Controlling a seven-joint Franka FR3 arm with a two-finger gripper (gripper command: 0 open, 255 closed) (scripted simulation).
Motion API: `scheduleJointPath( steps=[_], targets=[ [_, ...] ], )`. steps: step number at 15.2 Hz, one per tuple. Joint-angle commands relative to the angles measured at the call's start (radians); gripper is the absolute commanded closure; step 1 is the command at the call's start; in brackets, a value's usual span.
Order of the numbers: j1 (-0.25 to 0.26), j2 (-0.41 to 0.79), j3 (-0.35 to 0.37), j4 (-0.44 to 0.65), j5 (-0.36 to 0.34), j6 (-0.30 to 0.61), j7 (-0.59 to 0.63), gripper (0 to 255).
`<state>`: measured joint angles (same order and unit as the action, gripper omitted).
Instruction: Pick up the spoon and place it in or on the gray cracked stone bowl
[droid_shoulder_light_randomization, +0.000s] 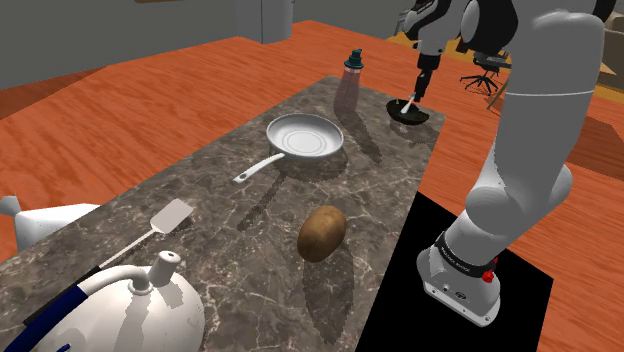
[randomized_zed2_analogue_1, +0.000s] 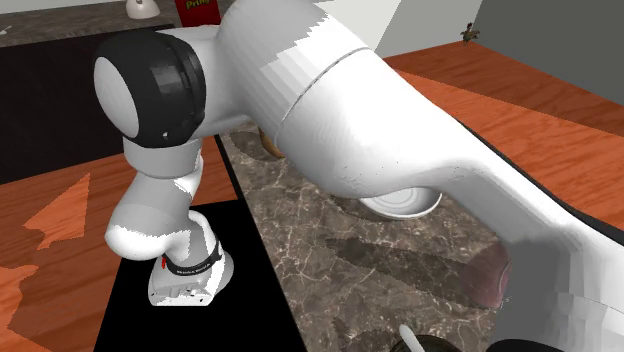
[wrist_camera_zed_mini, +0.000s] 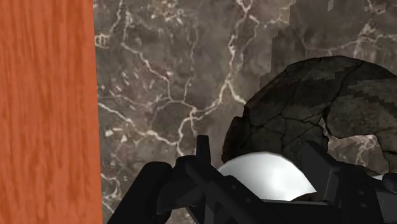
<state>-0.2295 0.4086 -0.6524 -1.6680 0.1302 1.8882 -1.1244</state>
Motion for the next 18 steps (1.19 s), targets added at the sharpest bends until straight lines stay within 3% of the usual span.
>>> scheduleJointPath(
  steps=[1, 9, 10, 15, 18],
  targets=[
    [-0.002, 0.009, 0.003, -0.017, 0.006, 0.025, -0.003, 255],
    [-0.003, 0.014, 0.005, -0.024, 0.009, 0.036, -0.004, 255],
    [-0.003, 0.014, 0.005, -0.024, 0.009, 0.036, -0.004, 0],
    [-0.003, 0.014, 0.005, -0.024, 0.009, 0.036, -0.004, 0],
    [-0.002, -0.002, -0.001, 0.058, -0.003, -0.059, 0.005, 0]
  ],
)
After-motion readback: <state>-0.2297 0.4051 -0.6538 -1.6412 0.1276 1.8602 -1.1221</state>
